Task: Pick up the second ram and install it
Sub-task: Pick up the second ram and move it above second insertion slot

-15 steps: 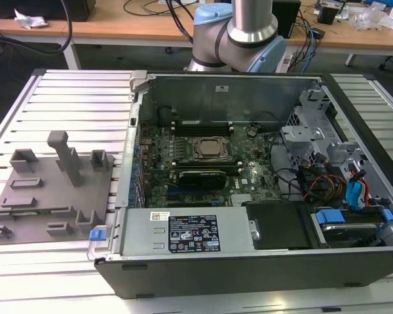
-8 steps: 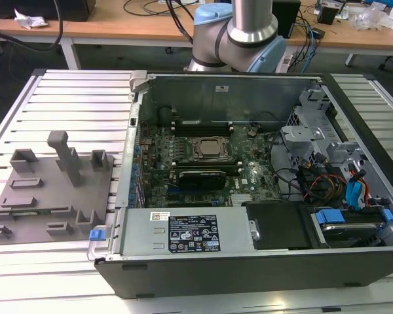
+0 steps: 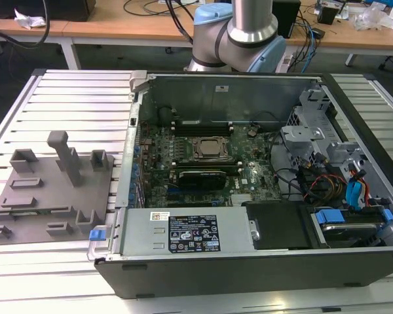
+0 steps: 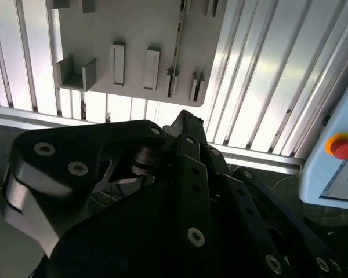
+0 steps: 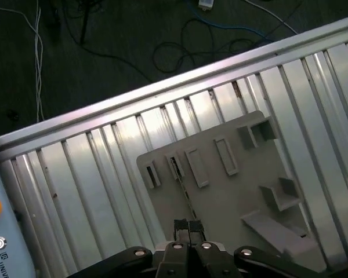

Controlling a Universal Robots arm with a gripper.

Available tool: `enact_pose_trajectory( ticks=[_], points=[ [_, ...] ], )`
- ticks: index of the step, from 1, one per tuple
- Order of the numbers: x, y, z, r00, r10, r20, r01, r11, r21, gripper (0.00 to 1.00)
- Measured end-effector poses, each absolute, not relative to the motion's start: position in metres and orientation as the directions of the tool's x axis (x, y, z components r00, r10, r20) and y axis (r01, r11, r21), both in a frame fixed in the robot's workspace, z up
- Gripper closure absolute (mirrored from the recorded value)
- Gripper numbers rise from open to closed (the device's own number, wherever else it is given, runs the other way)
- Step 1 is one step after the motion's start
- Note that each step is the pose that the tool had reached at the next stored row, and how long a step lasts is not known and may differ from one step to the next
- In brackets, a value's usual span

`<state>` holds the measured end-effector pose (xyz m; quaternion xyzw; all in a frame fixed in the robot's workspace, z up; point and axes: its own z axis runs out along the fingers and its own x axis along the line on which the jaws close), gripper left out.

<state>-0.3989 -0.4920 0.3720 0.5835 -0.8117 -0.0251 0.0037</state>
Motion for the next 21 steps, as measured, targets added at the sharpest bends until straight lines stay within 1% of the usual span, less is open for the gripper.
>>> enact_pose_trajectory(
  ticks=[3, 21],
  points=[
    [-0.3989, -0.492, 0.372, -0.29, -0.957, -0.023, -0.956, 0.289, 0.045, 0.89],
    [-0.3989, -0.492, 0.372, 0.032, -0.999, -0.023, -0.998, -0.033, 0.045, 0.89]
  ],
)
